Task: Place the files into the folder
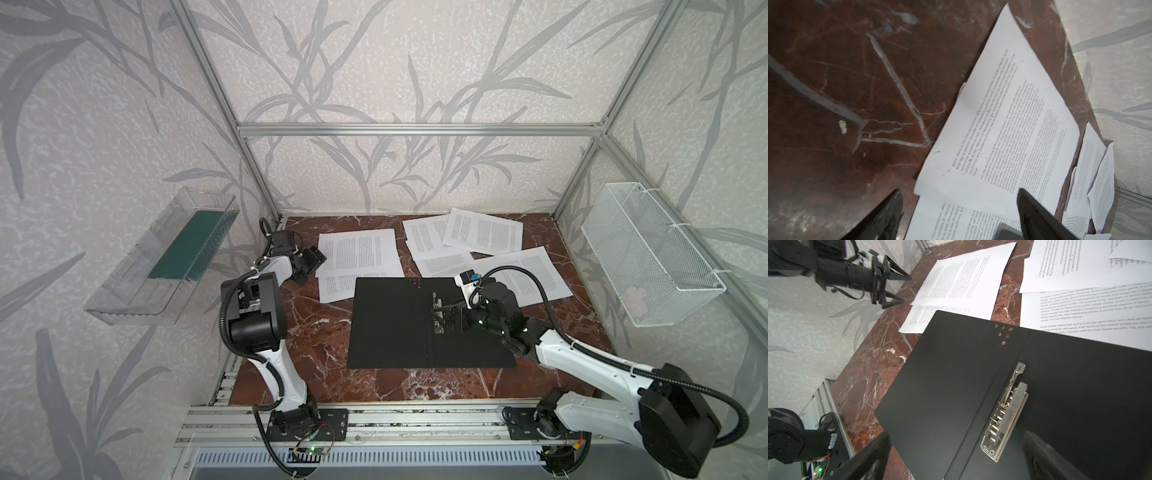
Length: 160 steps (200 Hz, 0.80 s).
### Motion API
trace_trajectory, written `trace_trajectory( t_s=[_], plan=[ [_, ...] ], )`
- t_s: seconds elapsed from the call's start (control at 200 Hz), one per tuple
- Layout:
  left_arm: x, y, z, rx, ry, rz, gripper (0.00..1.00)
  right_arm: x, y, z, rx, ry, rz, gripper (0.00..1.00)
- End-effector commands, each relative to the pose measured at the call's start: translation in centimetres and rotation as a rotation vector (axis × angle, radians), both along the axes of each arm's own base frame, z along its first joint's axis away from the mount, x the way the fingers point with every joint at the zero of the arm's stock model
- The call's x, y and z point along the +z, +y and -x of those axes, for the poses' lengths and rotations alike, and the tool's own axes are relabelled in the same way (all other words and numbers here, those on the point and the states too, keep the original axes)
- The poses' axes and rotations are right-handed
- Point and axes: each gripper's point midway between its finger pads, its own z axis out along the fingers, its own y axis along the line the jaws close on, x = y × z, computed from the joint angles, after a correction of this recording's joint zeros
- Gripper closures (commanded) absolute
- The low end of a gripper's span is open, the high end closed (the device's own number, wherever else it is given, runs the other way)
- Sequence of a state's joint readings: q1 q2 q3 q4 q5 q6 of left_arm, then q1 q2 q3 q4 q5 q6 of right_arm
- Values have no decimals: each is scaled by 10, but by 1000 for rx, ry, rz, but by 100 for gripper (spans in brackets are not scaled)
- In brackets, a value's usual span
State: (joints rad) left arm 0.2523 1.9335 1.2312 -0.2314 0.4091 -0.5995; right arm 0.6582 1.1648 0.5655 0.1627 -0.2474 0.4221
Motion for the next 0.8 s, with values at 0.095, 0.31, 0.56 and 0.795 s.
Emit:
trace_trajectory(
  t_s=[0.095, 0.31, 0.56, 0.795],
  plan=[
    [-20, -6, -7, -52, 25, 70, 13, 5, 12, 4, 41, -9, -60, 1],
    [-33, -16, -12, -25, 13, 181, 16, 1, 12, 5, 38, 5, -57, 1],
    [-35, -23, -14, -29, -64, 254, 16, 4, 7, 7, 31, -10, -45, 1],
    [-7, -38, -26, -69, -225, 357, 20, 2, 8, 7, 32, -2, -42, 1]
  ],
)
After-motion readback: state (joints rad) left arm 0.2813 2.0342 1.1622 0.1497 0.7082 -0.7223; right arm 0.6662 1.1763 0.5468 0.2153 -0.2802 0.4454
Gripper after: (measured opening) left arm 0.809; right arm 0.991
